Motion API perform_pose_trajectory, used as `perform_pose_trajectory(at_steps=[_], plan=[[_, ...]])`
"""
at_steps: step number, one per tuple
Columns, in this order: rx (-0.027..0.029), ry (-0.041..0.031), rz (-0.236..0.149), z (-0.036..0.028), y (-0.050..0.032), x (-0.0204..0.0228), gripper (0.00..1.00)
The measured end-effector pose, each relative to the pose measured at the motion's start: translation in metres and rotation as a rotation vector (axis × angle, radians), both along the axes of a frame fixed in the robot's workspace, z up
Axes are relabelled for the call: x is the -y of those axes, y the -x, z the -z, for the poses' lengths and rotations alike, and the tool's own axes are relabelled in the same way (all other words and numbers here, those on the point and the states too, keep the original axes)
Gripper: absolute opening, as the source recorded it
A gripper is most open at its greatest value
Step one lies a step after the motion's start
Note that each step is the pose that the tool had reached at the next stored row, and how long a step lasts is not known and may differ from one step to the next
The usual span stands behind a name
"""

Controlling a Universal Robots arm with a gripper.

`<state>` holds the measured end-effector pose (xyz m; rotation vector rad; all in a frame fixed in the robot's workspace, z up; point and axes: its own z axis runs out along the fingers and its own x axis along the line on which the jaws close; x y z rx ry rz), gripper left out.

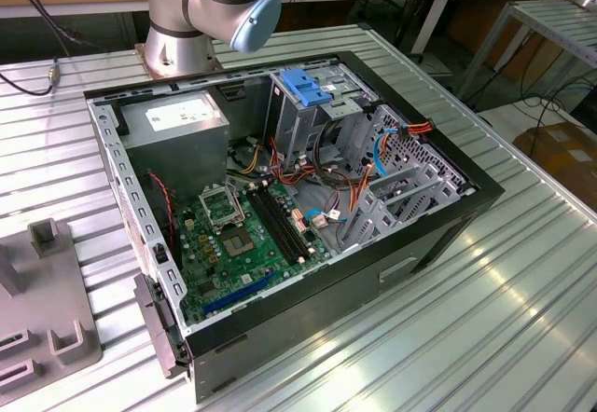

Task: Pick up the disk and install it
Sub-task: 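Pick up the disk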

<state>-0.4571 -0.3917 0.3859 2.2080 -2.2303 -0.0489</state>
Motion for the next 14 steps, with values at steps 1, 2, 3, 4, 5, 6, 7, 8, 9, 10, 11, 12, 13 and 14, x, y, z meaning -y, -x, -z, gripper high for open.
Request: perform_pose_trajectory(at_steps=[1,2,3,4,5,6,7,8,9,10,11,12,13,14], plan=[[0.0,0.0,0.0,0.0,0.0,0.0,0.48],[0.0,0.0,0.0,0.0001,0.0,0.0,0.48],[0.0001,0.0,0.0,0.0001,0.0,0.0,0.48],[0.0,0.0,0.0,0.0001,0.0,0.0,0.48],[0.0001,0.0,0.0,0.0001,0.0,0.0,0.48],[0.0,0.0,0.0,0.0001,-0.0001,0.0,0.48],[0.0,0.0,0.0,0.0001,-0.0001,0.0,0.48],[0.0,0.0,0.0,0.0001,-0.0001,0.0,0.48],[0.0,0.0,0.0,0.0001,-0.0001,0.0,0.48],[0.0001,0.0,0.0,0.0002,-0.0001,0.0,0.48],[0.0,0.0,0.0,0.0002,-0.0001,0.0,0.48],[0.0,0.0,0.0,0.0003,-0.0001,0.0,0.48],[0.0001,0.0,0.005,0.0007,-0.0002,0.0,0.48],[0.0001,0.0001,0.015,0.0014,-0.0003,0.0,0.48]])
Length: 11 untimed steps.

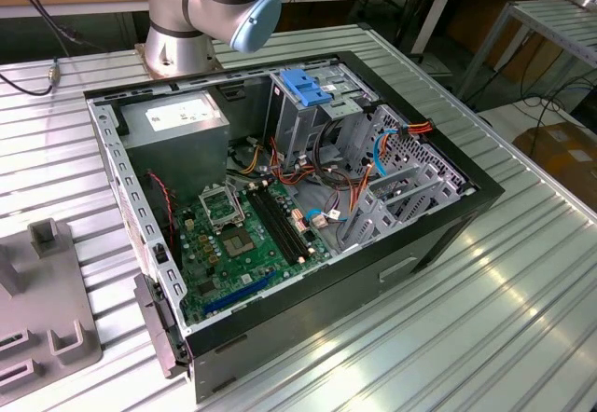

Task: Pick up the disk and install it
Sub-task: 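Pick up the disk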

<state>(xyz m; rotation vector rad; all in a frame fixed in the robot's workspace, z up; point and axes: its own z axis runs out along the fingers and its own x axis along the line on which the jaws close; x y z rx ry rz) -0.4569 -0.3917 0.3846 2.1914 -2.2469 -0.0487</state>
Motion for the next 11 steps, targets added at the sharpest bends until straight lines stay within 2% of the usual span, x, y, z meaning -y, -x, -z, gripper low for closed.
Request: perform_pose_trajectory(at_steps=[5,7,11], plan=[[0.0,0.0,0.048,0.0064,-0.0007,-0.0006,0.48],[0.0,-0.0001,0.053,0.0088,-0.0007,-0.0032,0.48],[0.0,-0.0001,0.055,0.0143,-0.0007,-0.0047,0.48]])
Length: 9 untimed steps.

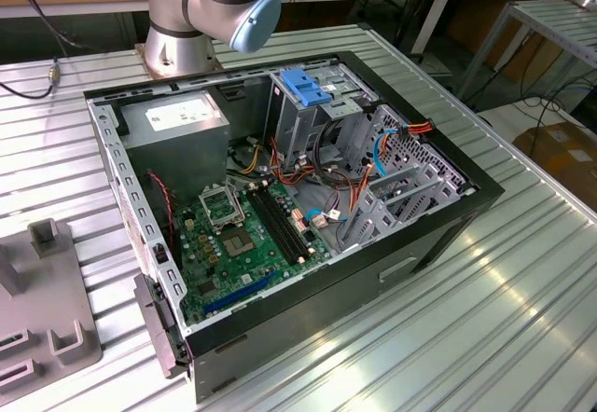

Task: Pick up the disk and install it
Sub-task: 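Pick up the disk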

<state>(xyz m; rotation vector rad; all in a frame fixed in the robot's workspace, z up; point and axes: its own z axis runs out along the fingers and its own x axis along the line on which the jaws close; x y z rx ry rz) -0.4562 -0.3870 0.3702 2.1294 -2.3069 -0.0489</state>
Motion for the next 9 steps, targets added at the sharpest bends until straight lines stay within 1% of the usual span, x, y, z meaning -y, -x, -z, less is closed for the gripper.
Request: perform_pose_trajectory(at_steps=[3,4,7,9], plan=[[0.0,0.0,0.001,0.0033,0.0,0.0,0.48],[0.0001,0.0,0.001,0.0058,0.0,0.0,0.48],[-0.0001,0.0001,0.001,0.0064,0.0,0.0,0.48],[0.0,0.0,0.001,0.0079,0.0,0.0,0.48]])
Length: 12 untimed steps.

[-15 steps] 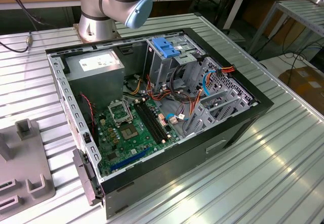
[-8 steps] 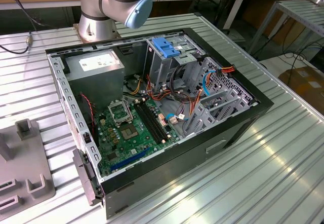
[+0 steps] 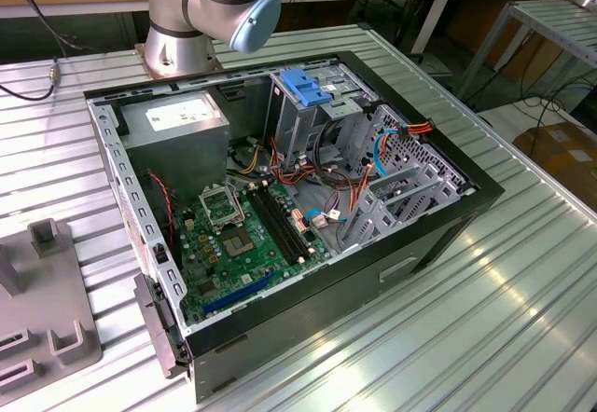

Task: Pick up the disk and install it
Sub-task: 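Pick up the disk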

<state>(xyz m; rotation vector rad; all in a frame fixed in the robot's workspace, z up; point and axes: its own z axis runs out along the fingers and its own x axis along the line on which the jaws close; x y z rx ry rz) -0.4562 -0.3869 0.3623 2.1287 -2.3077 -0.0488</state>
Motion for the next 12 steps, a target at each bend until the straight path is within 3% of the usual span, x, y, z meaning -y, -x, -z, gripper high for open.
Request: perform_pose_trajectory(at_steps=[12], plan=[[0.0003,-0.0005,0.0,0.0015,0.0001,0.0,0.48]])
